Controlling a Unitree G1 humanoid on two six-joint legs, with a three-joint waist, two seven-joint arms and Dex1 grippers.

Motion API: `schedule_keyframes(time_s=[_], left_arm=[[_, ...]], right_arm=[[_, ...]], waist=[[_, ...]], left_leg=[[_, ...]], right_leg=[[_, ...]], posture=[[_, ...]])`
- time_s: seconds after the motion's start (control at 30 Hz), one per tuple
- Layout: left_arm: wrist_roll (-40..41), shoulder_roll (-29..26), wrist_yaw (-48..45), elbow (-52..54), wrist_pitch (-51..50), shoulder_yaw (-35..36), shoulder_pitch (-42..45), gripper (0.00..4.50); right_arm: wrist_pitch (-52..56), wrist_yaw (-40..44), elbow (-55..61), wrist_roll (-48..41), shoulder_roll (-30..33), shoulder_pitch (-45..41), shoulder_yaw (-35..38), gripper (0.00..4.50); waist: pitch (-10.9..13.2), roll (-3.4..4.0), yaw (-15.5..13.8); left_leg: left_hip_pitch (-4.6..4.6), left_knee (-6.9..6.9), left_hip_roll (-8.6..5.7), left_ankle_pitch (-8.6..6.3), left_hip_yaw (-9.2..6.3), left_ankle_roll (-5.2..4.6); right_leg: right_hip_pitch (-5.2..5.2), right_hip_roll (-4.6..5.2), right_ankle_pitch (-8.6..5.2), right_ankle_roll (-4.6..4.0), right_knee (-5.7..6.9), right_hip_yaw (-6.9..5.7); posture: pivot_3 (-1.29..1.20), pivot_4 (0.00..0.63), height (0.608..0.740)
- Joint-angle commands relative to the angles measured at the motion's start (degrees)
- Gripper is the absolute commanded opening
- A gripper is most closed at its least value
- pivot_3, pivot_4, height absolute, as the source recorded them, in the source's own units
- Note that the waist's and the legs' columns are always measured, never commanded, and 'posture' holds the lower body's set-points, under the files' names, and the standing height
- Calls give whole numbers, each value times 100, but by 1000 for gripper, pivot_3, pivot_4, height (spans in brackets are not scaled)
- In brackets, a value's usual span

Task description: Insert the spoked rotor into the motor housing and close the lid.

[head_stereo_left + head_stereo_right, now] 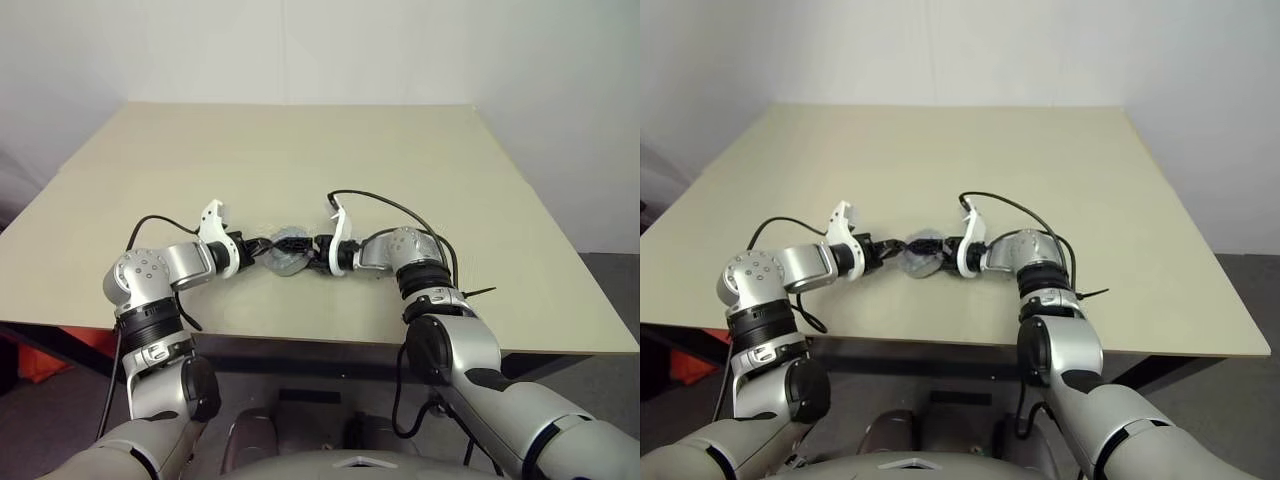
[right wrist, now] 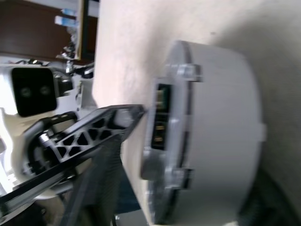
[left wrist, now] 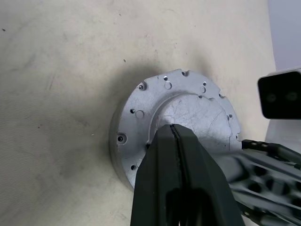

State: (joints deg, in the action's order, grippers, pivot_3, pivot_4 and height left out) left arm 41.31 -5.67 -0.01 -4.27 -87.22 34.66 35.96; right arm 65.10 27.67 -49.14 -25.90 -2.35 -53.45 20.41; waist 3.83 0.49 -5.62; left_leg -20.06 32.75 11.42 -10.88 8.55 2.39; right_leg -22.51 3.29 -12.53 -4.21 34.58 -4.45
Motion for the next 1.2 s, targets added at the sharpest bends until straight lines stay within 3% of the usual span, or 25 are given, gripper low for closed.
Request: schedule_keyframes(time_s=[0.03, 0.4, 0.63, 0.93, 1.2], left_arm=[[-110, 29, 10, -28, -23, -38, 19, 0], [-146, 22, -5, -26, 36, -35, 20, 0], [-25, 23, -252, 231, 605, -16, -62, 0], [629, 62, -589, 626, 1185, 298, -134, 0], [970, -20, -457, 718, 1606, 539, -346, 0]], right_arm=[[-196, 8, 119, -229, -64, -273, 72, 2222], [-446, -147, -51, -291, -65, -318, 164, 2066], [-548, -180, -65, -471, -53, -433, 365, 2065], [-958, -471, -441, -760, -27, -709, 856, 2065], [-1217, -602, -719, -876, 36, -940, 1046, 2065]], waist=[[0, 1, -6], [0, 0, -11], [1, 0, -11], [7, -8, -11], [8, -9, -7]], left_leg=[[0, 0, 0, 0, 0, 0], [5, 2, 1, 3, 0, 5], [5, 2, 2, 8, 0, 13], [-106, 23, 0, -2, 1, -6], [-115, 33, 1, -9, 5, -18]], right_leg=[[0, 0, 0, 0, 0, 0], [4, 0, -8, 16, 6, -1], [2, -1, -16, 30, 11, -1], [-86, -2, 7, -7, 16, -7], [-86, -1, 6, -9, 16, -8]], posture=[[0, 0, 740], [0, 0, 740], [0, 0, 740], [0, 0, 740], [0, 0, 740]])
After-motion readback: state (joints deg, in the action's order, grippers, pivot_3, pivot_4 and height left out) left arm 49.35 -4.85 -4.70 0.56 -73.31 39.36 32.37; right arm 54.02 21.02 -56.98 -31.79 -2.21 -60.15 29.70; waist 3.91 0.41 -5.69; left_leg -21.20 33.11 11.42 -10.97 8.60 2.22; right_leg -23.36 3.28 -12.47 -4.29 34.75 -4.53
